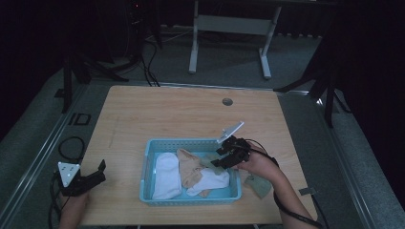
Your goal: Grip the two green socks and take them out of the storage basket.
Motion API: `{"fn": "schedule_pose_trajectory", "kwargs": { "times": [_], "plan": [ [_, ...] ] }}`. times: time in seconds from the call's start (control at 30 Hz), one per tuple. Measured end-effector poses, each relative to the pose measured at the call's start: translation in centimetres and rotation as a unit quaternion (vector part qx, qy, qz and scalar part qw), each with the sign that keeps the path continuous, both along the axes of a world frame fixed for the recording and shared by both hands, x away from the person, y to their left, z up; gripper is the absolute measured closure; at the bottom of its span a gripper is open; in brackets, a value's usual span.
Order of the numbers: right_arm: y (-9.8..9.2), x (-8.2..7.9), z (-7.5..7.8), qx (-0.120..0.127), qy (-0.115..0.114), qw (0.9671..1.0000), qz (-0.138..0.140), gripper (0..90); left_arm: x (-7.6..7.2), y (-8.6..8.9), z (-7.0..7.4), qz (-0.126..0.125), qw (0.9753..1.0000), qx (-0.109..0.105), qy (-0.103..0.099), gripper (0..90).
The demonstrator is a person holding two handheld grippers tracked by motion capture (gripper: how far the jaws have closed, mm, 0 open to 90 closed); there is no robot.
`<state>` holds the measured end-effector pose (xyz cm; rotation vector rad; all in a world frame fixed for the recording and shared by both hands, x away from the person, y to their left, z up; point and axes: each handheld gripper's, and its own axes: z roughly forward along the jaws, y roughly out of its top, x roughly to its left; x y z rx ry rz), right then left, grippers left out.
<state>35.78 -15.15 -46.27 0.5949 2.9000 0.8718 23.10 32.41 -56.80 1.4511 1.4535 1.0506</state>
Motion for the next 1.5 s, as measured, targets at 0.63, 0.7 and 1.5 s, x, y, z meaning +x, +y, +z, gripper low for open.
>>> {"fn": "schedule_pose_trajectory", "kwargs": {
  "times": [0.63, 0.7, 1.5],
  "plan": [
    [3.0, 0.4, -3.3, -0.063, 0.005, 0.9979, 0.016, 46.7, 0.0, 0.0, 0.0, -0.001, 1.0000, 0.000, 0.000, 0.4],
    [3.2, 0.4, -3.5, -0.070, 0.003, 0.9974, 0.018, 49.1, 0.0, 0.0, 0.0, -0.001, 1.0000, 0.000, -0.001, 0.4],
    [2.9, -0.8, -0.5, -0.059, -0.021, 0.9968, 0.049, 85.0, 0.0, 0.0, 0.0, 0.000, 1.0000, 0.001, 0.000, 0.3]
  ]
}}
